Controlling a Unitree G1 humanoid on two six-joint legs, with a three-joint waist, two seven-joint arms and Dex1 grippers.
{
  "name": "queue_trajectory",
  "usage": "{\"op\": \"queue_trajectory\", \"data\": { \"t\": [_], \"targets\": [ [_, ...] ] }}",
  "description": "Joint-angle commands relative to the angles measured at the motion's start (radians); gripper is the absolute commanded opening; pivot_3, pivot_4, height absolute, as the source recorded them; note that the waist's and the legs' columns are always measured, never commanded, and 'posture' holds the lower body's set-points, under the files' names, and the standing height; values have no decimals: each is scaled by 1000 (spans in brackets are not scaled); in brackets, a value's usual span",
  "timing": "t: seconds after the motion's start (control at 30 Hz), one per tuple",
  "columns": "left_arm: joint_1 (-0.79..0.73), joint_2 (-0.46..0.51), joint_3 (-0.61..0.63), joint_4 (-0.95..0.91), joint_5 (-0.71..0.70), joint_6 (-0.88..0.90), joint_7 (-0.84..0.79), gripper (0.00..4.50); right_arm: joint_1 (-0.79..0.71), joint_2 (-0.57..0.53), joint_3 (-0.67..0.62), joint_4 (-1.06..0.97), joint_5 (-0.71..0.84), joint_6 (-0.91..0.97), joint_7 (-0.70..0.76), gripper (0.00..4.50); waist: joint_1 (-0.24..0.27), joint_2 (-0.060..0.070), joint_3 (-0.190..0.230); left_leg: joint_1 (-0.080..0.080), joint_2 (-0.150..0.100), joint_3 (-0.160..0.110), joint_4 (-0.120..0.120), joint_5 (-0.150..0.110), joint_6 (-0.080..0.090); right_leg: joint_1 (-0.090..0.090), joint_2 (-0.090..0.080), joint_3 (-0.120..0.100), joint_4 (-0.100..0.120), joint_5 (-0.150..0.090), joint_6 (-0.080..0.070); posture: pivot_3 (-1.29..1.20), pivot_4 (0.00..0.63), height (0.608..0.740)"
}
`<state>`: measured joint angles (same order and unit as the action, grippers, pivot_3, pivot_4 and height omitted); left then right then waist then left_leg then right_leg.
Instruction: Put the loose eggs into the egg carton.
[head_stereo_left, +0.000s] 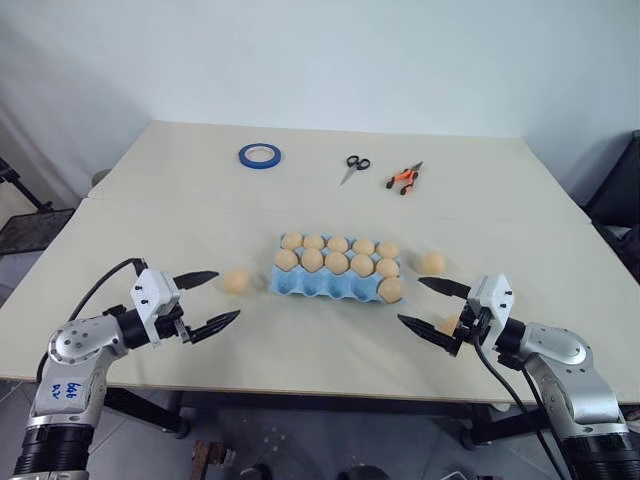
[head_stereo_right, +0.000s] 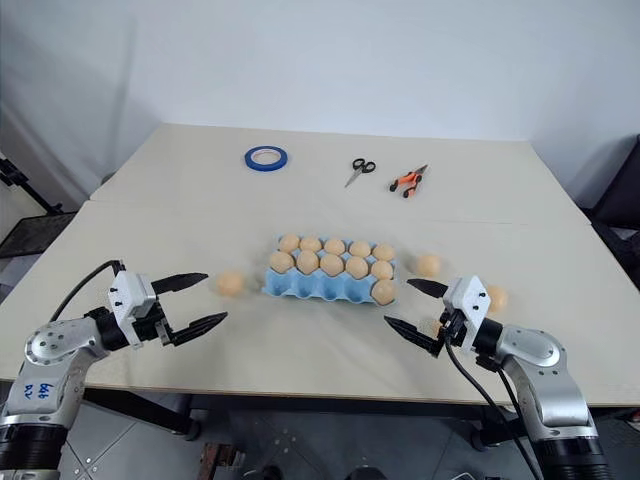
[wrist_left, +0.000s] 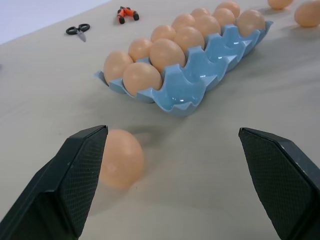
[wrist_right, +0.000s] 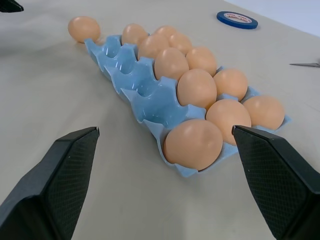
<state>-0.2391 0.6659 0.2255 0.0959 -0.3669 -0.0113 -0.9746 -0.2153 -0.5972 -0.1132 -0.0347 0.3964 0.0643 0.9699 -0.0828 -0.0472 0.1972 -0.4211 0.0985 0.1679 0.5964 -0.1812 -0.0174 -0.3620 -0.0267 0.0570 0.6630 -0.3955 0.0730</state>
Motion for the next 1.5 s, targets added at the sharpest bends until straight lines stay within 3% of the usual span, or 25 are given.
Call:
{"op": "queue_trajectory", "data": {
  "t": [0.03,0.27,0.4,0.57,0.73,1.27,1.37,1.5],
  "targets": [
    [-18,-10,-11,-34,-17,23,11,4465,23,0,-43,-39,9,-9,-37,4500,1,0,0,0,0,0,0,0,0,0,0,0,0,0,0,0,150,740],
    [-66,-69,-77,-42,-36,91,3,4465,181,4,-244,-142,61,24,-194,4500,18,0,0,0,-1,-2,1,0,0,1,0,-1,0,0,0,0,150,740],
    [-79,-90,-164,-36,21,28,-45,4465,293,43,-378,-150,69,-4,-284,4500,27,0,0,1,-1,-2,2,0,0,3,0,-1,0,0,0,0,150,740],
    [-102,-126,-247,-32,48,-23,-91,4465,388,108,-456,-119,54,-50,-361,4500,26,1,-1,1,-1,-2,2,0,0,3,0,-1,0,0,0,0,150,740],
    [-124,-154,-272,-21,30,-47,-131,4465,409,133,-449,-100,36,-52,-413,4500,19,4,-2,2,0,-2,2,0,0,4,1,0,0,1,-1,0,150,740],
    [-155,-217,-271,4,16,-97,-160,4465,-105,11,-252,333,-123,173,-539,4500,1,8,-4,2,0,-1,2,1,1,3,1,0,0,3,0,0,150,740],
    [-148,-217,-263,1,16,-103,-147,4500,-118,15,-238,354,-129,161,-528,3856,2,8,-4,2,0,-1,2,1,1,3,1,1,0,3,1,0,150,740],
    [-129,-211,-246,1,16,-113,-121,4500,-113,21,-215,309,-128,117,-490,2537,1,8,-4,1,0,-1,4,1,1,3,1,1,0,2,2,0,150,740]
  ]
}}
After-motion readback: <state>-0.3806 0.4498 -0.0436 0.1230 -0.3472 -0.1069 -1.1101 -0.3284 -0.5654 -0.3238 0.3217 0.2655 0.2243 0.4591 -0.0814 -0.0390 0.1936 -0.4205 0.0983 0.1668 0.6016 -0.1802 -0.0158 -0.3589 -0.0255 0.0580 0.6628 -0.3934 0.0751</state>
